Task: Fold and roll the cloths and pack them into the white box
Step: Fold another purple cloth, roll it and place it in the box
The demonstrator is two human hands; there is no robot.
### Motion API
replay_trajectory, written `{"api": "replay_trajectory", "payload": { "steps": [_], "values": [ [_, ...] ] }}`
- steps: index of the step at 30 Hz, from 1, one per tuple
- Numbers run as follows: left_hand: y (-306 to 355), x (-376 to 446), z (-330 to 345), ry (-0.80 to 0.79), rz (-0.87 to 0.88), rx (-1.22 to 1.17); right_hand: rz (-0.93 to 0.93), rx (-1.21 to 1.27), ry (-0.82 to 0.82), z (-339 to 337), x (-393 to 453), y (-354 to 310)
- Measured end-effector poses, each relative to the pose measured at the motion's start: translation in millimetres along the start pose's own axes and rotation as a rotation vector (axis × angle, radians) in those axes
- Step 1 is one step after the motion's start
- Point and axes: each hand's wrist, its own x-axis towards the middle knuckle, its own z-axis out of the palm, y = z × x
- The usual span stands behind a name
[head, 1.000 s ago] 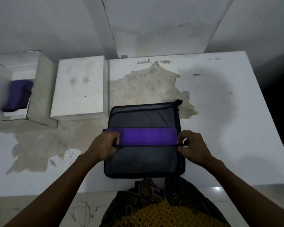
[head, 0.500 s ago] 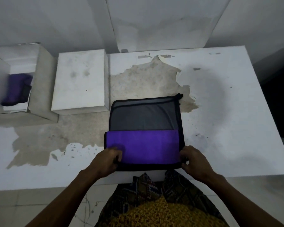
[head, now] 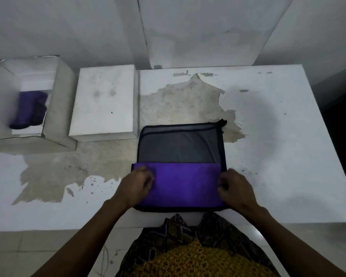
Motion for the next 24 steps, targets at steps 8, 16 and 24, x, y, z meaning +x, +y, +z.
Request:
{"api": "replay_trajectory", "payload": {
  "steps": [8,16,24],
  "values": [
    [-15,37,-14,-0.008,-0.216,0.202,0.132,-0.092,-0.03,-1,47,-17],
    [-25,39,-40,0.025,-0.347,-0.64,0.202,0.342,0.01,-20,61,-13],
    [-25,73,-52,0.195,-0.331,-0.682,0.281,0.504,0.116,-28,103,-18]
  ]
}}
